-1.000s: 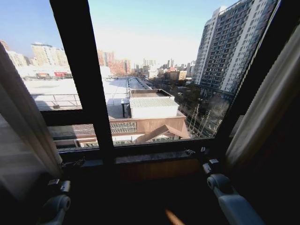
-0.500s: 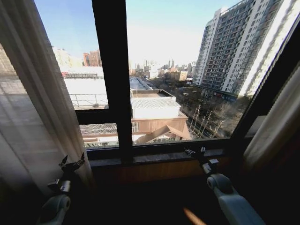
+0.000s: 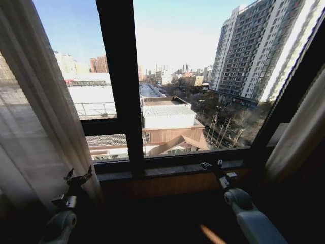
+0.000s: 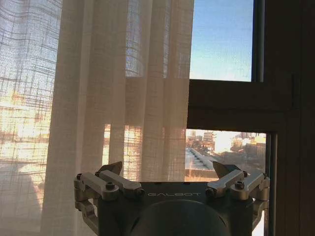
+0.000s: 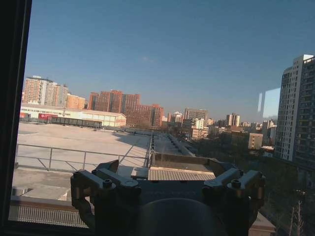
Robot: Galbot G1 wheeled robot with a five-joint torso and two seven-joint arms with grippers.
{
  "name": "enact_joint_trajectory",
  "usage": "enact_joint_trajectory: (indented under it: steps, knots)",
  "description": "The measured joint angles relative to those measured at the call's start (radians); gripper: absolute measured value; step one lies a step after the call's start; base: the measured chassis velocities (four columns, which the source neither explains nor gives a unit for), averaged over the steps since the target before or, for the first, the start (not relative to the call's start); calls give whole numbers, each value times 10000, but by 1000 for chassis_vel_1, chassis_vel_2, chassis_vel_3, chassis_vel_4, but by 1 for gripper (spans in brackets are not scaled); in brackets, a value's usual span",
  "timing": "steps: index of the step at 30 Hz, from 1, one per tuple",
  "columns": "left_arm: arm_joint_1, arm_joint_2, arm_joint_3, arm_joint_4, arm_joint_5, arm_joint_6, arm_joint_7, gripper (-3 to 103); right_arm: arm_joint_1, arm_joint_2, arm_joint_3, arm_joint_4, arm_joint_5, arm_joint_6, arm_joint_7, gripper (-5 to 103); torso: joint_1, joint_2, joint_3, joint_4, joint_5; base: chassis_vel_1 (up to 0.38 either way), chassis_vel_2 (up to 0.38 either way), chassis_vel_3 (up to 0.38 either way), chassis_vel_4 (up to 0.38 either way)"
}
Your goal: Open the curtains by pulling them apart, changing their state from closed to fully open.
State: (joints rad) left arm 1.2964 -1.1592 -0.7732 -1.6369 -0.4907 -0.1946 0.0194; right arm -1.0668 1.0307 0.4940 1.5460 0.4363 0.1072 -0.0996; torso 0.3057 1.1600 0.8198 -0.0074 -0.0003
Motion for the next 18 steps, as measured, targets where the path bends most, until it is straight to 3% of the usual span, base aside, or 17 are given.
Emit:
enact_joint_trajectory:
  steps: [18]
  knots:
    - [0,0,1,0,0,0,-1,100,0,0,0,4,0,0,-3,100,0,-1,1,-3,1,4,6,-6,-7]
